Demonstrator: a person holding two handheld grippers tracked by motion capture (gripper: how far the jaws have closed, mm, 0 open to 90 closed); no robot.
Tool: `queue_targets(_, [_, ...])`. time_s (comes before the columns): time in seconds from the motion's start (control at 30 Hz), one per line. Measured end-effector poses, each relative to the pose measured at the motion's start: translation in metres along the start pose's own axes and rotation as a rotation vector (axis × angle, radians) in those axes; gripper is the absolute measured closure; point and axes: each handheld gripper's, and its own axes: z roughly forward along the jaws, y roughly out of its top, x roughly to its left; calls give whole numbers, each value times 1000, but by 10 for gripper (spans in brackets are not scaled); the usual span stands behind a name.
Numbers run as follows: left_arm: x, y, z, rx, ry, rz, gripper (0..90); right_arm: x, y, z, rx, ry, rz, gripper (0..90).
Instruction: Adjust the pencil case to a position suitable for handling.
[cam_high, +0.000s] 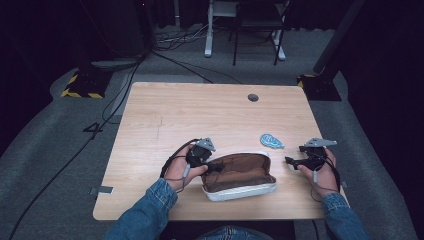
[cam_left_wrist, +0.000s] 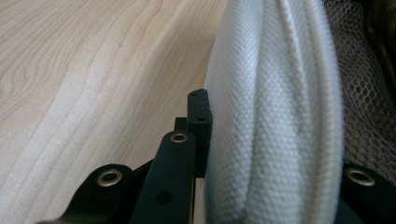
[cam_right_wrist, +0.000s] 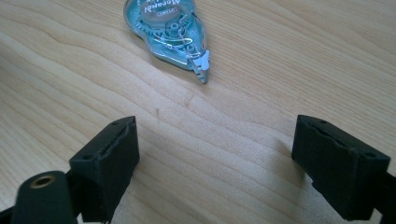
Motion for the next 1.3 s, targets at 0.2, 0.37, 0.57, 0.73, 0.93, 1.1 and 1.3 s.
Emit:
queue_targets(0.2, [4, -5, 5, 24, 7, 1, 829, 0, 0, 0, -1, 0, 1, 152])
queue_targets(0.37, [9, -10, 4, 40, 19, -9, 826, 0, 0, 0, 0, 0, -1, 152])
queue_targets(0.57, [16, -18, 3, 49, 13, -31, 814, 0, 0, 0, -1, -1, 1, 152])
queue_targets(0.73, [18, -20, 3, 14, 34, -57, 591, 0, 0, 0, -1, 0, 0, 152])
queue_targets(0.93, [16, -18, 0, -13, 83, -45, 326, 0, 0, 0, -1, -1, 0, 152])
queue_targets(1.1, [15, -17, -11, -46, 119, -39, 264, 0, 0, 0, 0, 0, -1, 152])
queue_targets(1.3, [13, -16, -25, -60, 162, -16, 211, 0, 0, 0, 1, 2, -2, 152])
